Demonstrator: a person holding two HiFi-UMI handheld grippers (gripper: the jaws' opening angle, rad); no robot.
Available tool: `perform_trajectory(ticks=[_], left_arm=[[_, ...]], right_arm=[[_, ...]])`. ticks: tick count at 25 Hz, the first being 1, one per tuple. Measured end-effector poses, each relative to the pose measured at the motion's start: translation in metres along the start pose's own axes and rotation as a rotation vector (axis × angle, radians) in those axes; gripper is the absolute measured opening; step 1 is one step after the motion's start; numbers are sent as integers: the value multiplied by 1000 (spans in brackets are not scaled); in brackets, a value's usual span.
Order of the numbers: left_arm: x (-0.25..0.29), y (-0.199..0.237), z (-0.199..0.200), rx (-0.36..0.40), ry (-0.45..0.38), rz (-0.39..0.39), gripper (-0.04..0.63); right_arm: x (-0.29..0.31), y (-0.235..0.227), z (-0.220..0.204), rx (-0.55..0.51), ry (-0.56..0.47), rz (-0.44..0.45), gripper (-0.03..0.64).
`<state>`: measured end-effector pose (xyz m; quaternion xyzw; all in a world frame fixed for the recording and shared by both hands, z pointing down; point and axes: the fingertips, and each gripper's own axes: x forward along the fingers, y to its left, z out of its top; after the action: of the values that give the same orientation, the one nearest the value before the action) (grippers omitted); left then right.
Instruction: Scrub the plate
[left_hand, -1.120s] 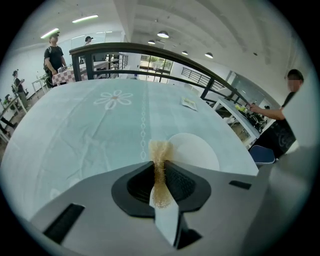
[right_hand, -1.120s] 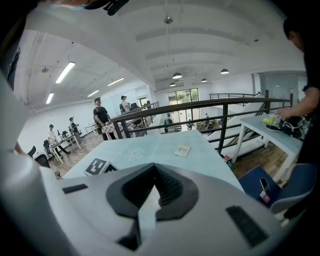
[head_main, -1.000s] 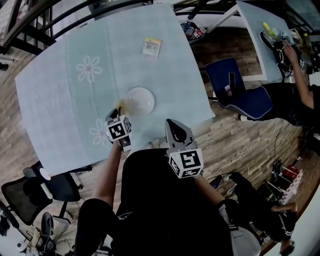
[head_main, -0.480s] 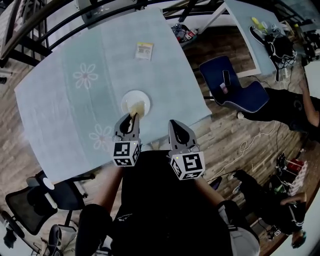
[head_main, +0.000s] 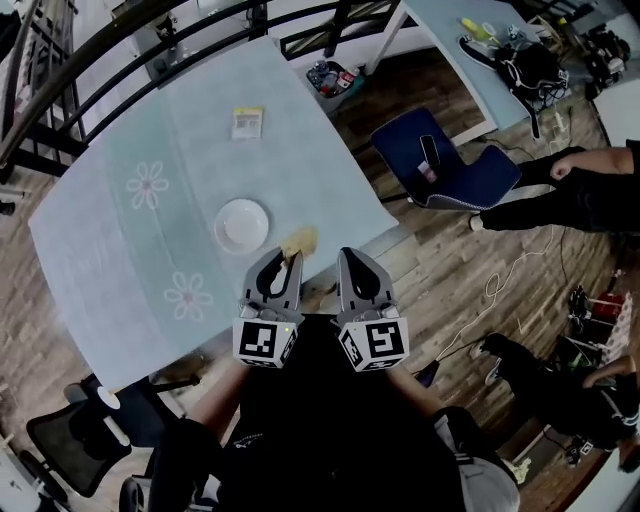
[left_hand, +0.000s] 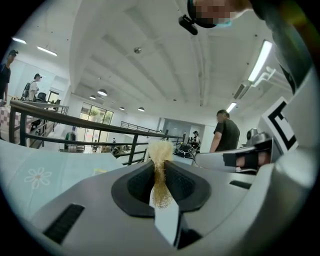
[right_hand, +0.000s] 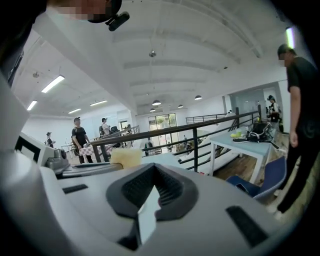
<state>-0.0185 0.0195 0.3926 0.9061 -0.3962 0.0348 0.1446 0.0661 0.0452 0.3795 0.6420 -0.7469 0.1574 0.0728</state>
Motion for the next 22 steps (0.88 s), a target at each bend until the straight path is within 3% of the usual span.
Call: perform_trajectory(ticks=[8,15,18,22], left_arm=[[33,-122,-3,18,-24,-82,64],[47,-231,-29,29,-13,-155,64],[45,-263,-37,54,-9,-194,64],[41,-284,-47,82,-19,-191,64]], right_arm=[[-87,-97,-1,66,-51,-109,8],[-161,-178,-23,99,-71,-215,8],[-181,-195,-30,107,-85,-238,8],[-201,-206,-39,101,-107,-242,8]])
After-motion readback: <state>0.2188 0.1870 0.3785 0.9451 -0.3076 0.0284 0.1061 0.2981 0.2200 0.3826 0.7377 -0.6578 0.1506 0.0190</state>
